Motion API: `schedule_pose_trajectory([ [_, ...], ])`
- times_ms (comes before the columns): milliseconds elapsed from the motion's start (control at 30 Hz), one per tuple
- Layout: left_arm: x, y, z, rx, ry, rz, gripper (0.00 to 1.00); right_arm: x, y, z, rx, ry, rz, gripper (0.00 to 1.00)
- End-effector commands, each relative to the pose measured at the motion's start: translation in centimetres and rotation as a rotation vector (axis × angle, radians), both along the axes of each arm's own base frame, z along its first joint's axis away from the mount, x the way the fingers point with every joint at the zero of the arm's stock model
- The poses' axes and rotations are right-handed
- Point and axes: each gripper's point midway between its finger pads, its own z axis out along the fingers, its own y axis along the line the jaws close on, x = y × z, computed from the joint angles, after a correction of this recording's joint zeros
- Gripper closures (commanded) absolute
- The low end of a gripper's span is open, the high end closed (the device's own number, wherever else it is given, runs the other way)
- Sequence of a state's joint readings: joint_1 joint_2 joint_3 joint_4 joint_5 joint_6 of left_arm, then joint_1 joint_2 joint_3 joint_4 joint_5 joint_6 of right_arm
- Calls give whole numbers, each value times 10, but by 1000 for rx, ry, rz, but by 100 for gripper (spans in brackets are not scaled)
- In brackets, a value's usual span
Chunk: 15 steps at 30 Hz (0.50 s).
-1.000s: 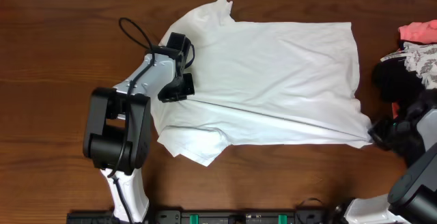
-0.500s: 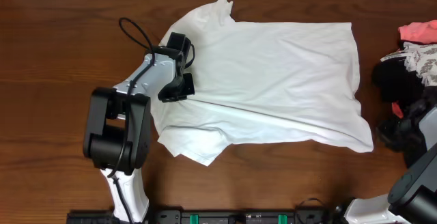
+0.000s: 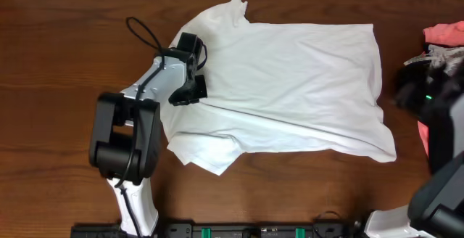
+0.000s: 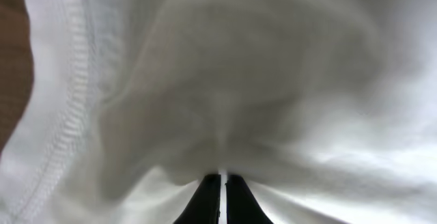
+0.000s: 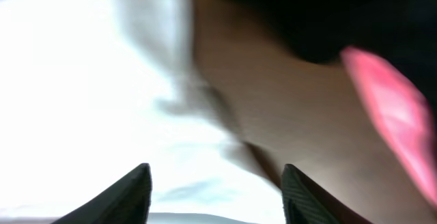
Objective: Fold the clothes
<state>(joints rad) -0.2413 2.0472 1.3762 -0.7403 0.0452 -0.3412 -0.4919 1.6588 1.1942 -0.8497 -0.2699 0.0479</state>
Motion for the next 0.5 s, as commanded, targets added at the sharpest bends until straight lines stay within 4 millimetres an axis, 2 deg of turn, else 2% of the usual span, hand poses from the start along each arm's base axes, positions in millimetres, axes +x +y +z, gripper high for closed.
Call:
schedule_pose_trajectory([
  [0, 11, 0, 6, 8, -21, -14, 93, 18, 49, 11, 0, -73, 252, 34],
  [133, 22, -2, 49, -16, -127, -13, 92, 25, 89, 10, -15, -72, 379, 22],
  [200, 22, -2, 70, -26, -168, -12, 74, 26, 104, 9, -30, -62, 422, 17],
  [267, 16, 0, 86, -30, -182, -10, 67, 25, 118, 8, -24, -53, 449, 16],
  [400, -4, 7, 95, -20, -128, 21, 60, 19, 141, 2, -19, -28, 501, 11],
  [433, -8, 9, 94, -16, -111, 27, 55, 17, 143, 0, -28, -20, 508, 10],
  [467, -13, 11, 93, -11, -89, 34, 42, 15, 143, -3, -44, -9, 513, 9],
])
